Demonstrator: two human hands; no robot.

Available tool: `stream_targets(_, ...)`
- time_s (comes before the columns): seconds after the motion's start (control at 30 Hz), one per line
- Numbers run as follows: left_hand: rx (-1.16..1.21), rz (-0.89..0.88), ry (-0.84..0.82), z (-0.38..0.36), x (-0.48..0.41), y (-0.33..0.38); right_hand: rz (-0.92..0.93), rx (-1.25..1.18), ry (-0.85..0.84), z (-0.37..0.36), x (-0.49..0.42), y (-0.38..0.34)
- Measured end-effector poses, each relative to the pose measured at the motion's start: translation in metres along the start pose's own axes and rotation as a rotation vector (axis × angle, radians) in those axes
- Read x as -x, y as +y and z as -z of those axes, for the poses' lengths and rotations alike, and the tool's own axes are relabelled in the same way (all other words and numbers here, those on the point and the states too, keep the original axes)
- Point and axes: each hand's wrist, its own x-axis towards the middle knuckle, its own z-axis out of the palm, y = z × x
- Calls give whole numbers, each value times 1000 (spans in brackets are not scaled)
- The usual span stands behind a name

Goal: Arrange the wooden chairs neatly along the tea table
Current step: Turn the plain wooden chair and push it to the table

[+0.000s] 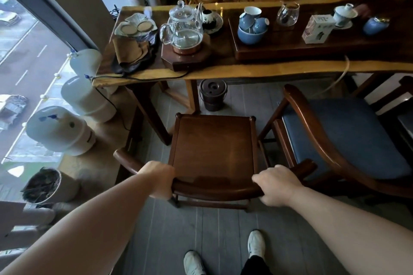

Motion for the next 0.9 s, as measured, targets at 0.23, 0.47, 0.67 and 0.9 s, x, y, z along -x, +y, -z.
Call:
stream_targets(0.23,44,-3,56,10,-11,27,-3,23,-41,11,-4,39)
stream_targets(0.47,94,-18,27,18,-18,37,-63,-17,-25,13,-5,51)
stream_targets(0.67,27,-26,-15,10,-12,26,-22,-23,10,3,-1,37)
stream_targets(0.9,49,-10,55,8,-3,29,8,-31,-5,4,0,37)
